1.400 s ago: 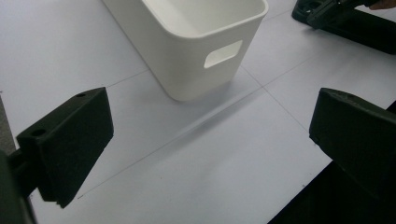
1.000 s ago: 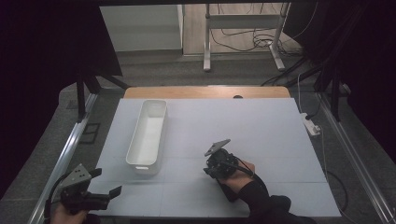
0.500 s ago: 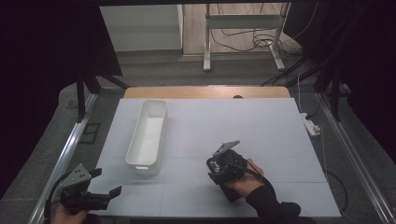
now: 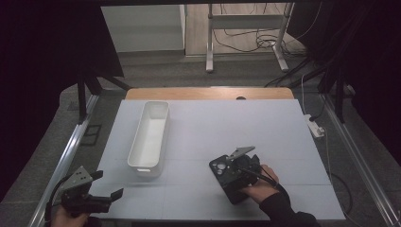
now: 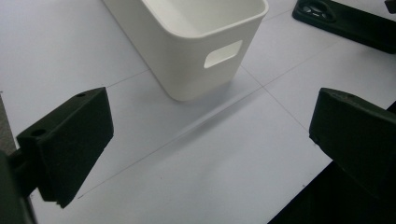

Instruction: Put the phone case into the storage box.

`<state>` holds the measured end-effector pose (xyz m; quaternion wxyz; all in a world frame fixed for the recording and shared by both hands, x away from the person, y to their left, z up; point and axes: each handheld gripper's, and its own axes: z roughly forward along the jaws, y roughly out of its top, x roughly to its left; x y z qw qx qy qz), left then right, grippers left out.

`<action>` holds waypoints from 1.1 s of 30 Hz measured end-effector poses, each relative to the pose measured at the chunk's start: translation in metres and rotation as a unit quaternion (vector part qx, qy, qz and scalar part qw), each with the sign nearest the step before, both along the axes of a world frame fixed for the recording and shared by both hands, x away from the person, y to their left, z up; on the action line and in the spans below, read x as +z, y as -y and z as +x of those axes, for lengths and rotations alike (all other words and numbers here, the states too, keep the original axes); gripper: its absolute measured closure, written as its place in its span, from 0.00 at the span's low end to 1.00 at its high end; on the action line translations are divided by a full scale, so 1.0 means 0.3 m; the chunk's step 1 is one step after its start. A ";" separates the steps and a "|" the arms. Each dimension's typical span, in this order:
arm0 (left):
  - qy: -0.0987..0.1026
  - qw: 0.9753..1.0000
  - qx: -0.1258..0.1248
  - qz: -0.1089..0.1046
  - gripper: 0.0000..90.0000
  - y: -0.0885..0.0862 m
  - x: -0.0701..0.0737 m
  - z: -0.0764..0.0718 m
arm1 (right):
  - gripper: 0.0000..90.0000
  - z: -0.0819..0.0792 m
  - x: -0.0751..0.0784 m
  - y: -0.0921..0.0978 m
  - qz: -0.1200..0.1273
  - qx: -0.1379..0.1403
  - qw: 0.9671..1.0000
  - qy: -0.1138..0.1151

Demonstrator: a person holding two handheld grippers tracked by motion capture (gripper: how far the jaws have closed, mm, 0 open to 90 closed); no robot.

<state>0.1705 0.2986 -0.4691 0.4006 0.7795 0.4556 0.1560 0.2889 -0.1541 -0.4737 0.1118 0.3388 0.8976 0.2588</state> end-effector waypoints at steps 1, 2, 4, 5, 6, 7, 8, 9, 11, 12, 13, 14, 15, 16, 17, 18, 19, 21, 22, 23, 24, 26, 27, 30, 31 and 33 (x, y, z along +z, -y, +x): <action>0.000 1.000 0.000 0.000 0.00 0.000 0.000 0.000 | 0.00 -0.001 -0.001 0.005 -0.001 -0.002 1.000 -0.004; 0.000 1.000 0.000 0.000 0.00 0.000 0.000 0.000 | 0.00 0.000 -0.002 0.010 -0.001 -0.003 1.000 -0.004; 0.000 1.000 0.000 0.000 0.00 0.000 0.000 0.000 | 0.00 -0.001 -0.001 0.021 0.002 -0.010 1.000 -0.004; 0.000 1.000 0.000 0.000 0.00 0.000 0.000 0.000 | 0.00 -0.001 -0.001 0.025 0.003 -0.012 1.000 -0.005; 0.000 1.000 0.000 0.000 0.00 0.000 0.000 0.000 | 0.00 -0.001 -0.001 0.026 0.004 -0.014 1.000 -0.006; 0.000 1.000 0.000 0.000 0.00 0.000 0.000 0.000 | 0.00 0.000 -0.003 0.027 0.005 -0.016 1.000 -0.006; 0.000 1.000 0.000 0.000 0.00 0.000 0.000 0.000 | 0.00 0.001 -0.006 0.027 0.006 -0.016 1.000 -0.007; 0.000 1.000 0.000 0.001 0.00 0.000 0.000 0.000 | 0.00 0.001 -0.009 0.027 0.005 -0.017 1.000 -0.009; 0.000 1.000 0.000 0.000 0.00 0.000 0.000 0.000 | 0.00 0.004 -0.019 0.027 0.007 -0.019 1.000 -0.013; 0.000 1.000 0.000 0.000 0.00 0.000 0.000 0.000 | 0.00 0.007 -0.028 0.028 0.007 -0.020 1.000 -0.018; 0.000 1.000 0.000 0.000 0.00 0.000 0.000 0.000 | 0.00 0.008 -0.035 0.028 0.007 -0.020 1.000 -0.020; 0.000 1.000 0.000 0.000 0.00 0.000 0.000 0.000 | 0.00 0.009 -0.043 0.028 0.006 -0.020 1.000 -0.022; 0.000 1.000 0.000 0.000 0.00 0.000 0.000 0.000 | 0.00 0.010 -0.048 0.028 0.005 -0.021 0.999 -0.024; 0.000 1.000 0.000 0.000 0.00 0.000 0.000 0.000 | 0.00 0.010 -0.048 0.028 0.005 -0.021 0.999 -0.024; 0.000 1.000 0.000 0.000 0.00 0.000 0.000 0.000 | 0.00 0.011 -0.061 0.027 0.004 -0.021 0.999 -0.028; 0.000 1.000 0.000 0.000 0.00 0.000 0.000 0.000 | 0.00 0.011 -0.070 0.026 0.002 -0.019 0.999 -0.031; 0.000 1.000 -0.001 0.000 0.00 0.000 0.000 0.000 | 0.00 0.011 -0.077 0.025 0.001 -0.020 0.999 -0.034; 0.000 1.000 -0.001 0.000 0.00 0.000 0.000 0.000 | 0.00 0.011 -0.093 0.022 -0.003 -0.018 0.999 -0.037; 0.000 1.000 -0.001 0.000 0.00 0.000 0.000 0.000 | 0.00 0.011 -0.101 0.021 -0.006 -0.018 0.999 -0.039; 0.000 1.000 -0.001 0.000 0.00 0.000 0.000 0.000 | 0.00 0.012 -0.106 0.021 -0.007 -0.017 0.999 -0.040; -0.001 1.000 -0.001 0.000 0.00 0.000 0.000 0.000 | 0.00 0.012 -0.114 0.019 -0.010 -0.017 0.999 -0.042; -0.001 1.000 -0.001 0.000 0.00 0.000 0.000 0.000 | 0.00 0.010 -0.130 0.014 -0.019 -0.014 0.999 -0.045; -0.001 1.000 0.000 0.000 0.00 0.000 0.000 0.000 | 0.00 0.009 -0.135 0.011 -0.024 -0.014 0.999 -0.046; -0.001 1.000 -0.001 -0.001 0.00 -0.001 0.000 0.000 | 0.00 0.011 -0.150 0.006 -0.041 -0.015 0.998 -0.046; -0.001 1.000 -0.001 -0.001 0.00 -0.001 0.000 0.000 | 0.00 0.010 -0.152 0.003 -0.040 -0.018 0.998 -0.042; 0.000 1.000 -0.001 -0.001 0.00 -0.001 0.000 0.000 | 0.00 0.008 -0.153 0.000 -0.045 -0.019 0.998 -0.040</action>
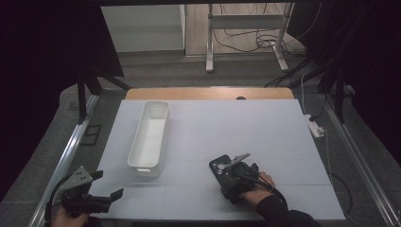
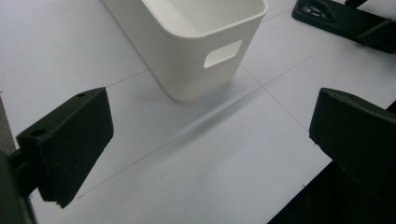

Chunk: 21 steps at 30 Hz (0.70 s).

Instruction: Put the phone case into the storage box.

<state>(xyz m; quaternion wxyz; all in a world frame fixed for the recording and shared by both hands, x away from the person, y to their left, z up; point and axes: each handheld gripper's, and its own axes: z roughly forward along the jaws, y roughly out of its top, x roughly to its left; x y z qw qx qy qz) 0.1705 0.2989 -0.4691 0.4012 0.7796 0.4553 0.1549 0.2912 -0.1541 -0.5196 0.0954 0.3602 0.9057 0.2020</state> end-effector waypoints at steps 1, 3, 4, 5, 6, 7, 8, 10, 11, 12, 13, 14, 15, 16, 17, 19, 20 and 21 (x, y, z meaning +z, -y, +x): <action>0.000 1.000 0.000 0.000 0.00 0.000 0.000 0.000 | 0.00 -0.004 -0.001 -0.003 -0.003 -0.001 1.000 0.004; 0.001 1.000 0.001 0.002 0.00 0.001 0.000 -0.001 | 0.00 -0.003 0.000 -0.006 -0.010 -0.003 1.000 0.001; 0.001 1.000 0.000 0.002 0.00 0.001 0.001 -0.001 | 0.00 -0.002 0.000 -0.007 -0.011 -0.004 1.000 0.000; 0.001 1.000 0.000 0.003 0.00 0.002 0.001 -0.002 | 0.00 -0.002 0.000 -0.007 -0.011 -0.004 1.000 0.000; 0.002 1.000 0.001 0.004 0.00 0.003 0.001 -0.002 | 0.00 -0.002 0.000 -0.007 -0.011 -0.004 1.000 -0.003; 0.002 1.000 0.002 0.005 0.00 0.003 0.001 -0.002 | 0.00 -0.001 0.001 -0.010 -0.012 -0.007 1.000 -0.005; 0.002 1.000 0.001 0.004 0.00 0.004 0.001 -0.002 | 0.01 -0.001 0.002 -0.011 -0.013 -0.010 1.000 -0.007; 0.001 1.000 0.000 0.006 0.00 0.004 0.001 -0.002 | 0.08 -0.005 0.012 -0.015 -0.017 -0.013 1.000 -0.011; 0.001 1.000 0.000 0.006 0.00 0.004 0.001 -0.002 | 0.11 -0.006 0.016 -0.015 -0.018 -0.017 1.000 -0.012; -0.001 1.000 -0.001 0.004 0.00 0.004 0.001 -0.001 | 0.13 -0.006 0.019 -0.015 -0.020 -0.020 1.000 -0.012; -0.001 1.000 0.000 0.004 0.00 0.003 0.001 0.000 | 0.15 -0.004 0.024 -0.013 -0.020 -0.021 0.999 -0.016; -0.001 1.000 0.000 0.002 0.00 0.002 0.001 0.000 | 0.15 -0.003 0.025 -0.012 -0.020 -0.020 0.999 -0.019; -0.001 1.000 -0.001 0.000 0.01 0.000 0.001 0.000 | 0.16 -0.002 0.026 -0.011 -0.020 -0.019 0.999 -0.019; -0.001 1.000 -0.001 -0.002 0.01 -0.001 0.001 0.000 | 0.16 -0.001 0.026 -0.011 -0.021 -0.018 0.999 -0.019; -0.001 1.000 -0.001 -0.003 0.01 -0.001 0.000 0.001 | 0.16 -0.001 0.027 -0.012 -0.024 -0.016 0.999 -0.018; -0.002 1.000 -0.002 -0.002 0.01 -0.001 0.001 0.002 | 0.17 0.001 0.028 -0.009 -0.021 -0.011 1.000 -0.017; -0.002 1.000 -0.003 -0.002 0.00 0.000 0.001 0.002 | 0.17 0.001 0.029 -0.008 -0.021 -0.005 1.000 -0.016; -0.002 1.000 -0.003 -0.002 0.00 0.000 0.001 0.002 | 0.17 0.001 0.029 -0.008 -0.021 -0.005 1.000 -0.016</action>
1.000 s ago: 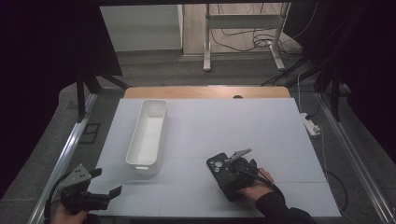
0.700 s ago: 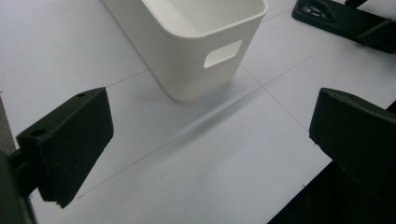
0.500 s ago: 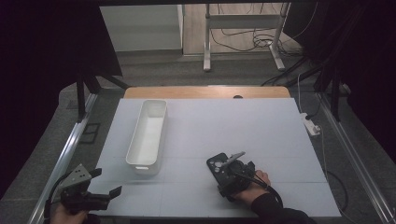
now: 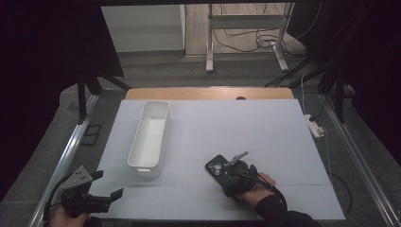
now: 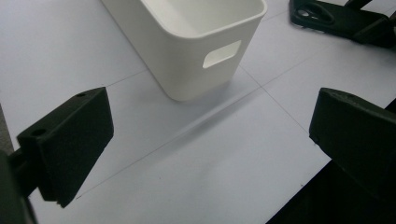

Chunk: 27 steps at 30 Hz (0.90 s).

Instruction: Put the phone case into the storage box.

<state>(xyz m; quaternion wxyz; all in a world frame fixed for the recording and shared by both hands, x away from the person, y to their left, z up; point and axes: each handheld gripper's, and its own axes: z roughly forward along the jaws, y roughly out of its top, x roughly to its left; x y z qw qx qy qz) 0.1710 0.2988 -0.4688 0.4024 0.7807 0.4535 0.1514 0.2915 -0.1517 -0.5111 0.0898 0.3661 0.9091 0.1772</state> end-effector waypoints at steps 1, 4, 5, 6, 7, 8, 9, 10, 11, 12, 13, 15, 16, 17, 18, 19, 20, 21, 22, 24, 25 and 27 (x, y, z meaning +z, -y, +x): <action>0.001 1.000 -0.001 0.001 0.00 0.001 0.000 0.000 | 0.17 -0.001 0.001 0.000 0.002 0.003 1.000 0.001; 0.002 1.000 -0.005 0.000 0.00 0.002 0.001 -0.001 | 0.17 0.000 0.003 -0.001 0.008 0.012 1.000 0.000; 0.003 1.000 -0.006 0.002 0.00 0.002 0.001 -0.001 | 0.17 -0.001 0.007 -0.002 0.012 0.014 1.000 0.003; 0.004 1.000 -0.007 0.003 0.00 0.003 0.002 -0.002 | 0.17 0.000 0.011 -0.002 0.017 0.015 1.000 0.006; 0.005 1.000 -0.008 0.004 0.00 0.004 0.002 -0.002 | 0.17 -0.001 0.016 -0.001 0.019 0.015 1.000 0.010; 0.007 1.000 -0.009 0.006 0.00 0.006 0.003 -0.003 | 0.17 -0.001 0.021 0.001 0.022 0.018 1.000 0.013; 0.007 1.000 -0.009 0.007 0.00 0.007 0.003 -0.003 | 0.17 -0.001 0.027 0.003 0.028 0.018 0.999 0.015; 0.007 1.000 -0.009 0.004 0.00 0.008 0.004 -0.003 | 0.17 -0.001 0.032 0.005 0.033 0.020 0.999 0.018; 0.006 1.000 -0.011 0.001 0.00 0.009 0.005 -0.002 | 0.17 -0.002 0.038 0.006 0.035 0.021 0.999 0.019; 0.008 1.000 -0.013 0.001 0.00 0.010 0.007 -0.002 | 0.17 -0.003 0.042 0.008 0.040 0.022 0.999 0.021; 0.008 1.000 -0.013 0.001 0.00 0.012 0.008 -0.002 | 0.17 -0.003 0.047 0.010 0.044 0.022 0.998 0.026; 0.009 1.000 -0.016 0.003 0.00 0.016 0.012 -0.001 | 0.17 -0.003 0.060 0.016 0.053 0.028 0.998 0.032; 0.011 1.000 -0.018 0.003 0.00 0.019 0.014 -0.001 | 0.17 -0.003 0.067 0.019 0.060 0.029 0.997 0.033; 0.012 1.000 -0.019 0.001 0.00 0.021 0.017 0.000 | 0.17 -0.002 0.073 0.022 0.064 0.032 0.997 0.037; 0.009 1.000 -0.022 0.001 0.00 0.026 0.021 0.002 | 0.17 -0.002 0.080 0.025 0.069 0.033 0.996 0.042; 0.009 1.000 -0.022 0.001 0.00 0.026 0.021 0.002 | 0.17 -0.001 0.090 0.030 0.077 0.035 0.995 0.045; 0.012 1.000 -0.023 0.002 0.00 0.029 0.023 0.003 | 0.17 -0.001 0.090 0.030 0.077 0.035 0.995 0.045; 0.012 1.000 -0.025 0.001 0.00 0.033 0.027 0.006 | 0.17 -0.001 0.097 0.034 0.082 0.037 0.995 0.049; 0.013 1.000 -0.029 0.003 0.00 0.036 0.030 0.008 | 0.17 0.000 0.106 0.038 0.086 0.037 0.994 0.052; 0.016 0.999 -0.033 -0.004 0.00 0.042 0.034 0.012 | 0.17 0.000 0.118 0.045 0.097 0.037 0.993 0.054; 0.016 0.999 -0.035 -0.007 0.00 0.044 0.037 0.016 | 0.17 0.001 0.123 0.049 0.102 0.038 0.993 0.056; 0.020 0.999 -0.040 -0.008 0.00 0.051 0.044 0.022 | 0.17 0.001 0.133 0.054 0.110 0.038 0.992 0.057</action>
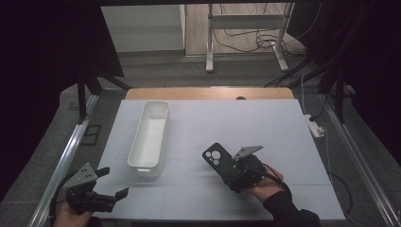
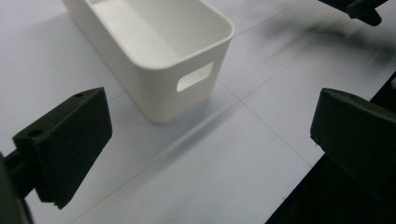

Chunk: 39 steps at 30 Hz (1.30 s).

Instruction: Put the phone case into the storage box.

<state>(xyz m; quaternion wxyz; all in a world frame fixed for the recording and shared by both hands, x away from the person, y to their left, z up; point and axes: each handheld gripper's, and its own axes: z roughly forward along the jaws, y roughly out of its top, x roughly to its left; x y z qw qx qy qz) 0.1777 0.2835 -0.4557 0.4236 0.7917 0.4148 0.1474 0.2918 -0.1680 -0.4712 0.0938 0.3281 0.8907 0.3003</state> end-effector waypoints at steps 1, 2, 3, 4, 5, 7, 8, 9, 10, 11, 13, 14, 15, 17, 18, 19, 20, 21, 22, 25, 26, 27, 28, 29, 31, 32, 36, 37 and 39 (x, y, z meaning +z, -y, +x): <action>0.003 1.000 -0.001 0.000 0.00 0.003 0.004 0.004 | 0.17 0.000 0.005 0.002 0.005 0.001 1.000 0.000; 0.006 1.000 -0.004 0.001 0.00 0.009 0.010 0.011 | 0.17 0.000 0.010 0.005 0.007 0.003 1.000 0.001; 0.008 1.000 -0.005 0.000 0.00 0.012 0.014 0.016 | 0.17 -0.001 0.016 0.007 0.013 0.005 1.000 0.004; 0.009 1.000 -0.006 -0.003 0.00 0.016 0.018 0.021 | 0.17 -0.002 0.021 0.009 0.015 0.007 1.000 0.005; 0.010 1.000 -0.007 -0.004 0.00 0.019 0.020 0.025 | 0.17 -0.003 0.025 0.011 0.018 0.009 1.000 0.008; 0.010 1.000 -0.010 -0.008 0.00 0.028 0.025 0.035 | 0.17 -0.003 0.033 0.014 0.023 0.011 1.000 0.010; 0.011 1.000 -0.012 -0.009 0.00 0.032 0.029 0.040 | 0.17 -0.004 0.037 0.016 0.027 0.012 1.000 0.012; 0.011 1.000 -0.014 -0.010 0.00 0.036 0.031 0.045 | 0.17 -0.004 0.041 0.019 0.032 0.014 0.999 0.012; 0.013 1.000 -0.015 -0.014 0.00 0.040 0.035 0.050 | 0.17 -0.005 0.043 0.021 0.037 0.015 0.999 0.012; 0.014 0.999 -0.021 -0.022 0.00 0.044 0.040 0.058 | 0.17 -0.005 0.047 0.024 0.040 0.018 0.999 0.015; 0.016 0.999 -0.030 -0.029 0.00 0.050 0.047 0.070 | 0.17 -0.007 0.055 0.029 0.045 0.019 0.999 0.017; 0.019 0.999 -0.033 -0.033 0.00 0.056 0.052 0.079 | 0.17 -0.007 0.057 0.030 0.048 0.021 0.998 0.017; 0.020 0.998 -0.036 -0.037 0.00 0.060 0.055 0.087 | 0.17 -0.007 0.061 0.034 0.051 0.021 0.998 0.019; 0.023 0.998 -0.049 -0.041 0.00 0.067 0.062 0.102 | 0.17 -0.008 0.067 0.040 0.060 0.024 0.998 0.018; 0.024 0.997 -0.054 -0.040 0.00 0.074 0.066 0.109 | 0.17 -0.008 0.069 0.042 0.060 0.024 0.998 0.019; 0.027 0.997 -0.059 -0.036 0.00 0.080 0.069 0.116 | 0.17 -0.009 0.071 0.045 0.064 0.026 0.997 0.017; 0.029 0.997 -0.064 -0.033 0.00 0.087 0.071 0.123 | 0.17 -0.008 0.073 0.049 0.070 0.029 0.997 0.017; 0.031 0.997 -0.068 -0.034 0.00 0.095 0.073 0.129 | 0.17 -0.009 0.076 0.052 0.072 0.029 0.997 0.019; 0.031 0.996 -0.074 -0.033 0.00 0.101 0.075 0.137 | 0.17 -0.010 0.079 0.055 0.077 0.031 0.996 0.017; 0.034 0.995 -0.085 -0.031 0.00 0.127 0.079 0.157 | 0.17 -0.015 0.085 0.064 0.084 0.035 0.996 0.020; 0.035 0.995 -0.089 -0.030 0.00 0.134 0.080 0.162 | 0.17 -0.015 0.085 0.069 0.085 0.036 0.995 0.023; 0.037 0.995 -0.092 -0.029 0.00 0.142 0.082 0.167 | 0.17 -0.017 0.086 0.074 0.085 0.038 0.995 0.023; 0.038 0.994 -0.095 -0.029 0.00 0.147 0.083 0.171 | 0.17 -0.018 0.086 0.079 0.087 0.039 0.995 0.024; 0.038 0.994 -0.099 -0.028 0.00 0.155 0.084 0.176 | 0.17 -0.019 0.087 0.082 0.088 0.039 0.995 0.023; 0.040 0.993 -0.108 -0.028 0.00 0.174 0.086 0.187 | 0.17 -0.020 0.089 0.092 0.089 0.037 0.995 0.025; 0.041 0.992 -0.113 -0.030 0.00 0.181 0.087 0.192 | 0.17 -0.022 0.090 0.100 0.094 0.039 0.994 0.027; 0.040 0.990 -0.129 -0.042 0.00 0.207 0.093 0.212 | 0.17 -0.027 0.098 0.112 0.102 0.042 0.994 0.026; 0.040 0.989 -0.132 -0.047 0.00 0.215 0.096 0.217 | 0.17 -0.029 0.100 0.114 0.104 0.043 0.993 0.027; 0.043 0.987 -0.145 -0.049 0.00 0.229 0.101 0.228 | 0.17 -0.031 0.101 0.116 0.109 0.047 0.993 0.029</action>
